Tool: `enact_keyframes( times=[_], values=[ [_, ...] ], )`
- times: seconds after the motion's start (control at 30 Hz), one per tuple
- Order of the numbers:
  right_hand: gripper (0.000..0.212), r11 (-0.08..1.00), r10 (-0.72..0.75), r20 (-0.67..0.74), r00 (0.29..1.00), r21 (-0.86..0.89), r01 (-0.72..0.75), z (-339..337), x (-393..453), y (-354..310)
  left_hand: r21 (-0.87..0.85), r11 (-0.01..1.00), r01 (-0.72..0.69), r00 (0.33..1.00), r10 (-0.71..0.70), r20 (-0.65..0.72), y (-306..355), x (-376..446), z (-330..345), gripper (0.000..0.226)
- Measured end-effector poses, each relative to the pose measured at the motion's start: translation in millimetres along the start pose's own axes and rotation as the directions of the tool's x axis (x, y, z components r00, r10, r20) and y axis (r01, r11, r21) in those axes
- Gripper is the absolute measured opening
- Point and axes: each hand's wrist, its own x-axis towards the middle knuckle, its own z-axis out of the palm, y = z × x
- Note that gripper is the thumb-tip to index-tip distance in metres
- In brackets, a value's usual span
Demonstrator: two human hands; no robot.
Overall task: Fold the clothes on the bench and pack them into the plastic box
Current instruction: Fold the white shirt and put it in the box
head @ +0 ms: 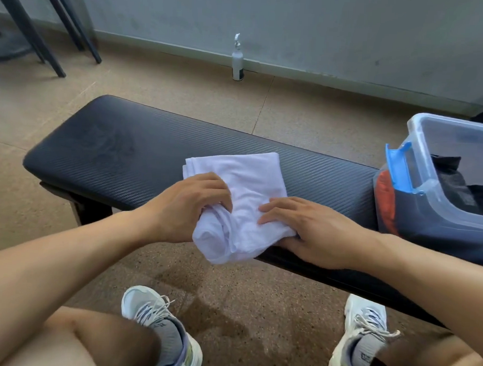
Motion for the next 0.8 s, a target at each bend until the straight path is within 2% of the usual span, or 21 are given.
enact_keyframes(
  times=[0.07, 0.13, 0.23, 0.33, 0.4, 0.47, 0.53, 0.67, 0.73, 0.8],
  values=[
    [0.026, 0.999, 0.012, 0.000, 1.000, 0.031, -0.012, -9, 2, 3, -0.047, 0.997, 0.057, 0.998, -0.058, -0.020, 8, -1, -1, 0.011],
    [0.013, 0.992, 0.086, 0.038, 0.996, 0.092, -0.089, -23, 1, 5, -0.086, 0.985, 0.146, 0.989, -0.149, -0.025, 11, -2, -2, 0.015],
    [0.019, 0.962, 0.164, 0.105, 0.981, 0.204, -0.183, -36, -3, 8, -0.289, 0.908, 0.303, 0.952, -0.300, 0.056, 16, -1, -3, 0.036],
    [0.019, 0.921, 0.194, 0.118, 0.974, 0.319, -0.222, -39, -8, 11, -0.543, 0.766, 0.345, 0.934, -0.335, 0.121, 27, 4, -5, 0.021],
    [0.017, 0.887, 0.248, 0.105, 0.963, 0.375, -0.270, -37, -10, 14, -0.614, 0.700, 0.365, 0.923, -0.360, 0.138, 33, 10, -6, 0.009],
    [0.024, 0.831, 0.321, 0.047, 0.946, 0.466, -0.304, -35, -8, 16, -0.591, 0.677, 0.438, 0.878, -0.464, 0.119, 35, 14, -5, 0.008],
    [0.045, 0.773, 0.388, 0.003, 0.922, 0.544, -0.327, -34, -4, 20, -0.518, 0.675, 0.526, 0.815, -0.575, 0.078, 32, 17, -6, 0.024],
    [0.066, 0.820, 0.430, -0.054, 0.901, 0.442, -0.365, -32, 3, 20, -0.414, 0.686, 0.598, 0.783, -0.611, 0.118, 30, 19, -10, 0.059],
    [0.061, 0.817, 0.446, -0.067, 0.893, 0.438, -0.375, -27, 6, 20, -0.368, 0.690, 0.624, 0.774, -0.611, 0.167, 30, 21, -12, 0.057],
    [0.047, 0.818, 0.460, -0.101, 0.882, 0.436, -0.376, -21, 8, 23, -0.358, 0.682, 0.637, 0.768, -0.603, 0.217, 31, 23, -15, 0.032]
  ],
)
